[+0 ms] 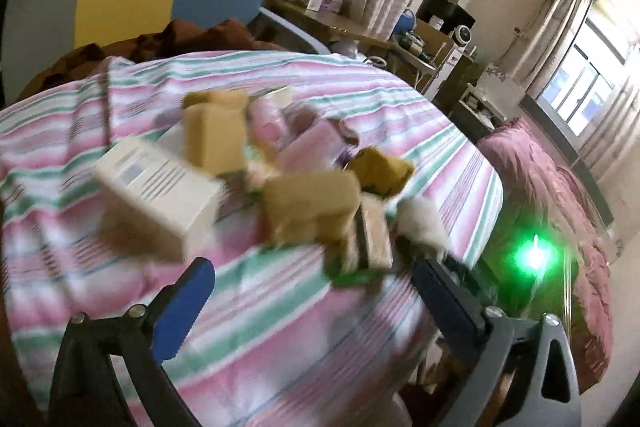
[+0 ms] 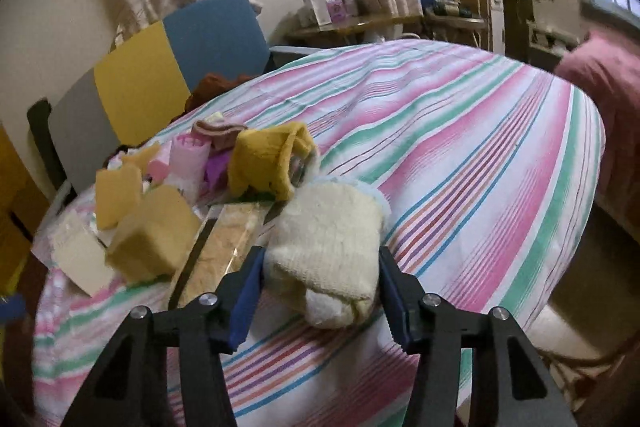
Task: Organize objects
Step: 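Grasp the cream knitted roll with the right tool while the left tool grasps a yellow sponge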
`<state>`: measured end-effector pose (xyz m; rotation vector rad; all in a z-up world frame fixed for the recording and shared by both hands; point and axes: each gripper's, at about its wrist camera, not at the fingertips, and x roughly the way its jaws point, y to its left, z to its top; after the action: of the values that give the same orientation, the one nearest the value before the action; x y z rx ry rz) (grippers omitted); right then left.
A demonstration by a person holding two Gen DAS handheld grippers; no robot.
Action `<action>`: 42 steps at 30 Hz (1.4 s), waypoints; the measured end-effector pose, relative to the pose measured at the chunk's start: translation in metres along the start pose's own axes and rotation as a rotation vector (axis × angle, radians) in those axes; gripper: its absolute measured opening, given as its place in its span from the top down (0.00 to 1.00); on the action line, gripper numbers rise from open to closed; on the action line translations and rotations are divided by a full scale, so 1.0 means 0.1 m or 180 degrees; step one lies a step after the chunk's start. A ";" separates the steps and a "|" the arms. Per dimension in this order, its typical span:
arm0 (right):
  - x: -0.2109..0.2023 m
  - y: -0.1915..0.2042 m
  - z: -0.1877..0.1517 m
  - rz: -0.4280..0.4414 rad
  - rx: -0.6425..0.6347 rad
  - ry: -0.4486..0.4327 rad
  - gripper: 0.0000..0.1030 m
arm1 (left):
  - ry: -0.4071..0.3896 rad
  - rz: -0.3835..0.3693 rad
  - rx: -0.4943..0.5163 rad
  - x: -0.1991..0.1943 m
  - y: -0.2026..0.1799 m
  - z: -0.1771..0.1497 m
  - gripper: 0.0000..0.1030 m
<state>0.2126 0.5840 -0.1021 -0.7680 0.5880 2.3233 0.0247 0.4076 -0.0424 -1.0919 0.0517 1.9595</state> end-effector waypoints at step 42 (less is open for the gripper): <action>-0.37 0.10 -0.27 -0.0010 0.0096 -0.0071 0.52 | -0.0222 0.0151 0.0691 0.08 -0.11 -0.28 0.27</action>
<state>0.2395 0.5460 -0.0962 -0.7275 0.6102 2.3121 0.0491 0.4081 -0.0616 -0.8873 0.2488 1.9802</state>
